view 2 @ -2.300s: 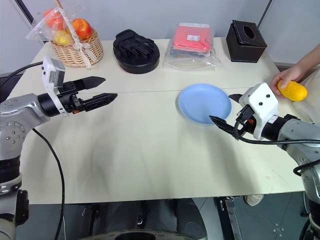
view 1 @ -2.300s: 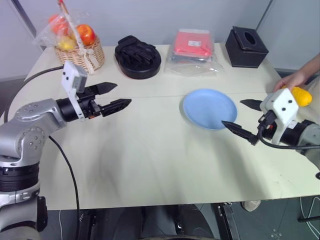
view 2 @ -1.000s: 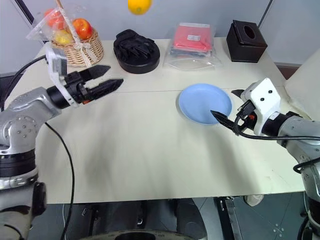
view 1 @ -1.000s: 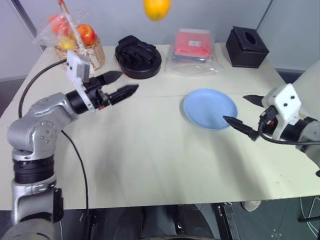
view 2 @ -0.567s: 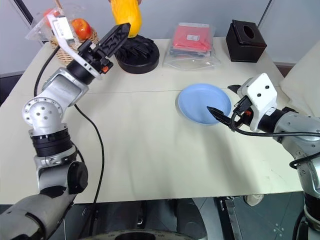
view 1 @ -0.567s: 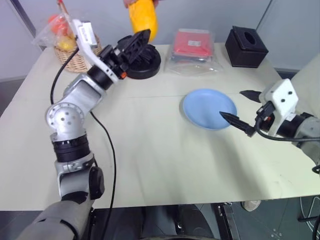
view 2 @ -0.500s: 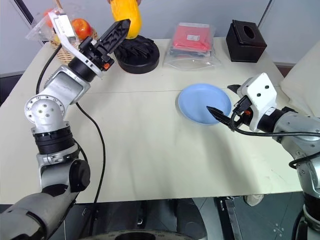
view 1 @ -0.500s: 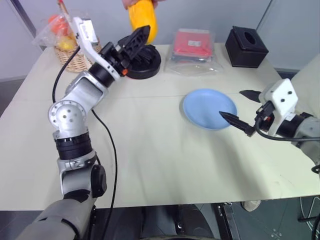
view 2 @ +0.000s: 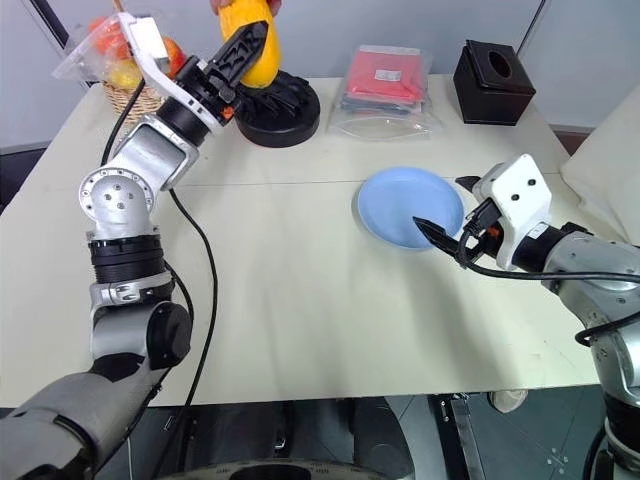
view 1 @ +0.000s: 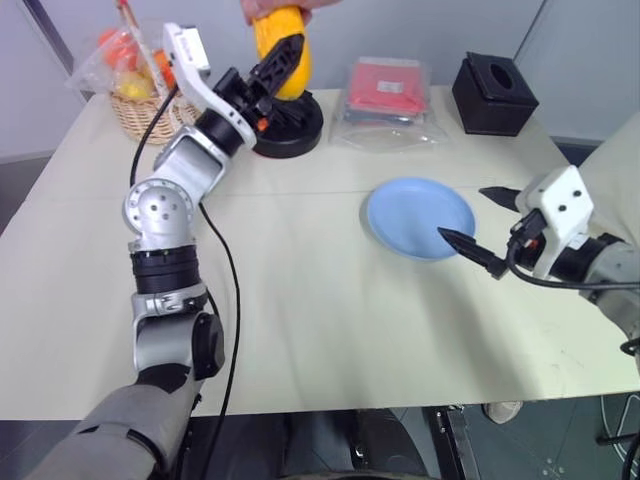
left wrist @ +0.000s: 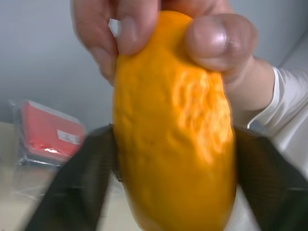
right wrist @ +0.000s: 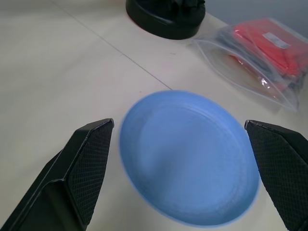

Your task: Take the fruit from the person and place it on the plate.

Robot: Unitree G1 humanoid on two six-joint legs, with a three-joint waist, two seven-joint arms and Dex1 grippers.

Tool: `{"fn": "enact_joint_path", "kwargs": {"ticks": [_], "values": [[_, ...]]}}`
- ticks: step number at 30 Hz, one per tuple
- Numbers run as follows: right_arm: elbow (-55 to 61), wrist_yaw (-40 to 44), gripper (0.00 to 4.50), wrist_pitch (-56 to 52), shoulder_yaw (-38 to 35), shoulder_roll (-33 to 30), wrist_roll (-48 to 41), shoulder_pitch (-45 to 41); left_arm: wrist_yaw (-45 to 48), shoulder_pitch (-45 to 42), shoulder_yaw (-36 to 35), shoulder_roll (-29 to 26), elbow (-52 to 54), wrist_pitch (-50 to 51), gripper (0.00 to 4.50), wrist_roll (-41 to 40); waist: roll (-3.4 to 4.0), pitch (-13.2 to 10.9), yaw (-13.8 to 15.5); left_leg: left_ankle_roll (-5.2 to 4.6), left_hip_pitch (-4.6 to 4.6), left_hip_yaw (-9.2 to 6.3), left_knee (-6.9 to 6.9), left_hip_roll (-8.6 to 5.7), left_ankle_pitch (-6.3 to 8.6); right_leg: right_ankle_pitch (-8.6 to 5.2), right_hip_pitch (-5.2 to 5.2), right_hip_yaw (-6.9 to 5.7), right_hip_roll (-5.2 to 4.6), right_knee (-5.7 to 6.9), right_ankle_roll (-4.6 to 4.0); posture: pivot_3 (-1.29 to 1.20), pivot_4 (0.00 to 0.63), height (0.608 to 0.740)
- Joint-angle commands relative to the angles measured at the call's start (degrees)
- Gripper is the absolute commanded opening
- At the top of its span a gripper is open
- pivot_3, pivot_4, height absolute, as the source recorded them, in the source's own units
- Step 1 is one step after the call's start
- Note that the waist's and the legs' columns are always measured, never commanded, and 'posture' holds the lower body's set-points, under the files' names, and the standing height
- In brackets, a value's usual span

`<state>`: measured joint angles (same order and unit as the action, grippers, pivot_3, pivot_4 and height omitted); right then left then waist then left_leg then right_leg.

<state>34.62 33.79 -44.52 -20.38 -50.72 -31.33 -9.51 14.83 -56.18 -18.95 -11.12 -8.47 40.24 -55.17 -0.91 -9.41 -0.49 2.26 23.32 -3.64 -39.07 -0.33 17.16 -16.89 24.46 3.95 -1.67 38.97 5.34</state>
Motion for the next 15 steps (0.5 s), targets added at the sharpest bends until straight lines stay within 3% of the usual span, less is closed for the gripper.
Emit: {"fn": "enact_joint_path", "kwargs": {"ticks": [1,8,15], "values": [[2.2,-0.6,4.5,0.2,-2.6,0.2,-0.6,0.2,1.3,-2.1,0.4,0.0,0.4,-1.3,2.5,0.7,0.0,0.0,0.0,0.0,0.0,0.0,0.0,0.0,0.0,0.0,0.0,0.0,0.0,0.0,0.0,0.0,0.15,0.74],[2.6,-1.2,4.5,0.1,-2.7,0.3,-0.9,0.8,3.4,-1.9,3.2,-0.8,-0.3,-1.5,2.5,4.7,0.0,0.0,0.0,0.0,0.0,0.0,0.0,0.0,0.0,0.0,0.0,0.0,0.0,0.0,0.0,0.0,0.15,0.74],[2.4,-2.0,4.5,0.5,-1.5,0.9,-0.7,0.6,10.4,-1.1,13.3,-0.2,-8.2,-2.8,2.5,15.2,0.0,0.0,0.0,0.0,0.0,0.01,0.01,-0.06,0.0,0.0,0.0,0.0,0.0,0.0,0.0,0.0,0.15,0.74]]}}
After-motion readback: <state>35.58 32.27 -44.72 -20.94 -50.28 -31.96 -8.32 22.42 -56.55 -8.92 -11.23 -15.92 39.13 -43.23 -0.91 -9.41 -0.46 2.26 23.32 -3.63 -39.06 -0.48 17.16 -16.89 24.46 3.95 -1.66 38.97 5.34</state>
